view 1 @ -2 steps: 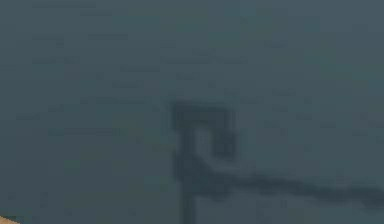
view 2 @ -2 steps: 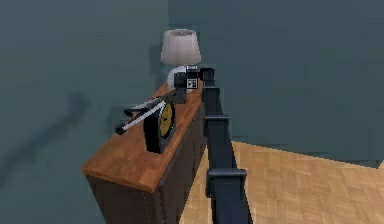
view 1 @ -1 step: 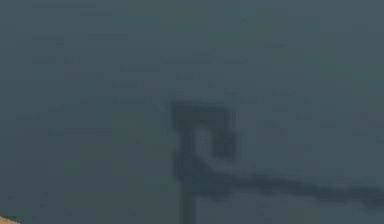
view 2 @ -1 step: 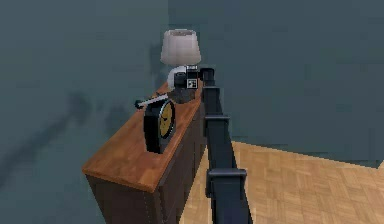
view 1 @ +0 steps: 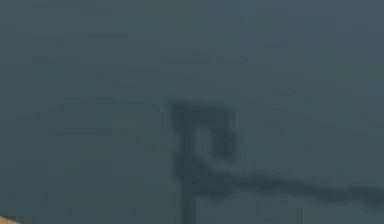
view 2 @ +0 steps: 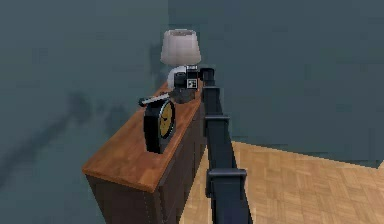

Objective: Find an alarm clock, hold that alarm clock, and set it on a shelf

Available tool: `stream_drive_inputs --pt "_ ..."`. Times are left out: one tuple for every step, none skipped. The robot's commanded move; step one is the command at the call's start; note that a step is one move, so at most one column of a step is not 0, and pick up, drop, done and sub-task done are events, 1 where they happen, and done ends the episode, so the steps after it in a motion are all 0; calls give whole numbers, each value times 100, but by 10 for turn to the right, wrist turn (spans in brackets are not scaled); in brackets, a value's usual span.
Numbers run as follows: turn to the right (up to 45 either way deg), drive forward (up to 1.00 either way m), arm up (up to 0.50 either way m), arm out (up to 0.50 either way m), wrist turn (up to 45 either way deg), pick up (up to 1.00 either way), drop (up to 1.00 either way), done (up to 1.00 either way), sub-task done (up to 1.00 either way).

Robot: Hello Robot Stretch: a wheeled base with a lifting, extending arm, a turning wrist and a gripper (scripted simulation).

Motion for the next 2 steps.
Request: stream_drive_inputs --pt "0 0 -30 0 0 0 0 0 0" --pt "0 0 0 0 0 100 0 0 0"
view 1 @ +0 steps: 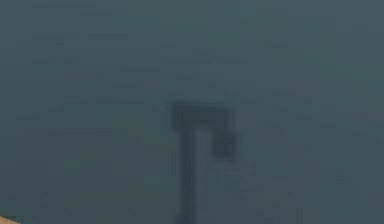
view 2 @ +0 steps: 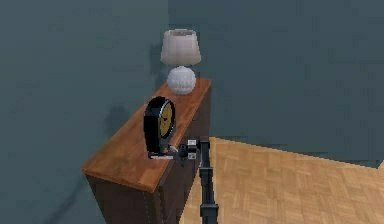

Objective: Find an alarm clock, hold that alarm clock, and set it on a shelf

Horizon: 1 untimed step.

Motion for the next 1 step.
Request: stream_drive_inputs --pt "0 0 10 0 0 0 0 0 0"
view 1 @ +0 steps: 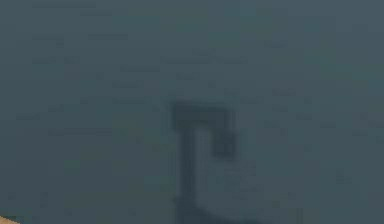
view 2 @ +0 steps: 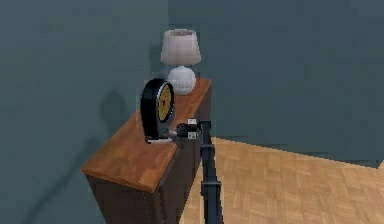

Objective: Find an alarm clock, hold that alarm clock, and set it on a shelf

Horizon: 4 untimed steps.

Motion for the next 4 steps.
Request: stream_drive_inputs --pt "0 0 30 0 0 0 0 0 0" --pt "0 0 0 0 -450 0 0 0 0" --pt "0 0 0 0 -450 0 0 0 0" --pt "0 0 0 -48 0 0 0 0 0"
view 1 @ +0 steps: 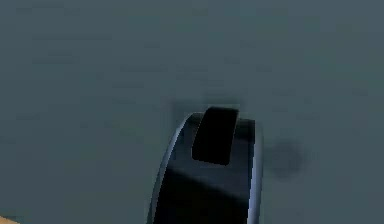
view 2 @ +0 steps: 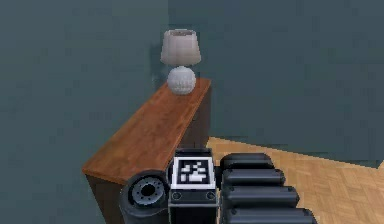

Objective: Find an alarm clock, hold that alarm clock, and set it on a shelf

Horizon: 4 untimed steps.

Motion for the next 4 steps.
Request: stream_drive_inputs --pt "450 0 0 0 0 0 0 0 0" --pt "450 0 0 0 0 0 0 0 0" --pt "450 0 0 0 0 0 0 0 0" --pt "330 0 0 0 0 0 0 0 0"
